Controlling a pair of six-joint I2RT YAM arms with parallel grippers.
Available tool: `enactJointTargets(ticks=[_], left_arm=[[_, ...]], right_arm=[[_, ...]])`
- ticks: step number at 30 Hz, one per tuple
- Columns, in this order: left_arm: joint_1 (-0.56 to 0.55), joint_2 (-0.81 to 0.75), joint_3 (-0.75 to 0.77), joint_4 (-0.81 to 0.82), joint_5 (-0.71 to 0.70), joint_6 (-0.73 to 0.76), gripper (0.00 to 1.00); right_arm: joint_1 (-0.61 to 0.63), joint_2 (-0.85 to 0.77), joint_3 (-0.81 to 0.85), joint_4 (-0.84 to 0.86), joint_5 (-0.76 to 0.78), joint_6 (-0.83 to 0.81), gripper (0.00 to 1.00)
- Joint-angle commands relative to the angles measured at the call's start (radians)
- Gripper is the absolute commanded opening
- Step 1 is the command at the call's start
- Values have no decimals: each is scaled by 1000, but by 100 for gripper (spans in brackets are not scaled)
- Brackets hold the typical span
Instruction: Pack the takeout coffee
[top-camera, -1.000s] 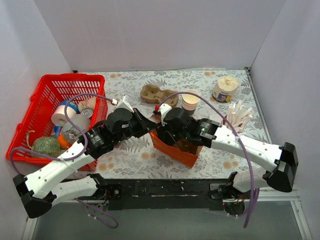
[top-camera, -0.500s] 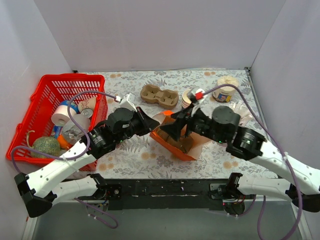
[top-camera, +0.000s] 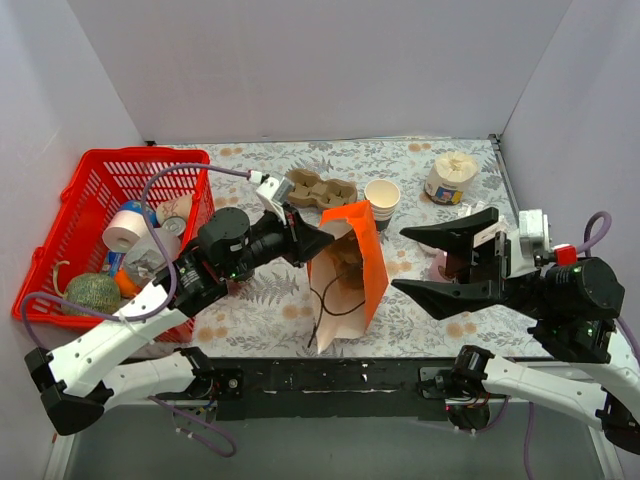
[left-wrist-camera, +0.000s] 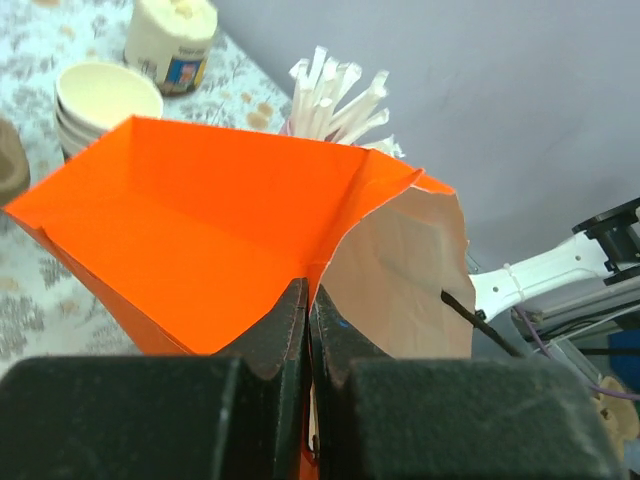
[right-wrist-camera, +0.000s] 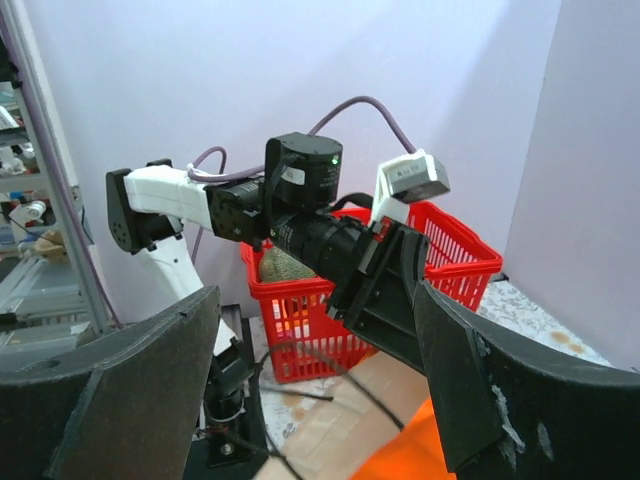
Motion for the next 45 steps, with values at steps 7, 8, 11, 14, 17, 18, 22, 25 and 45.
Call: enactJointTargets(ticks=[7,8,11,14,17,18,22,25,45], left_arm=[[-3,80,187,-33,-21,109,0],[-3,82,188,-43,-47,71,0],[-5,76,178,-75,-69,-6,0],[-11,64,158,-93,-120,-78,0],[-20,61,149,-119,-154,-103,0],[-24,61,151,-130,-164,-115,0],[-35,76,169,-202,-248,-165,0],[-41,97,212,-283,-309,-263,0],[-100,74,241,-235,-253,-205,0]], right_arm=[[-2,29,62,-160,321,-34,85],[-2,44,73,-208,389,-19,85],[-2,102,131,-311,530,27,85],[-2,194,195,-419,551,38,86],[-2,287,258,-502,578,18,86],[-2,308,267,-523,588,6,86],[-2,366,283,-597,594,2,86],[-2,377,287,-612,620,28,86],[-2,365,235,-682,523,46,84]])
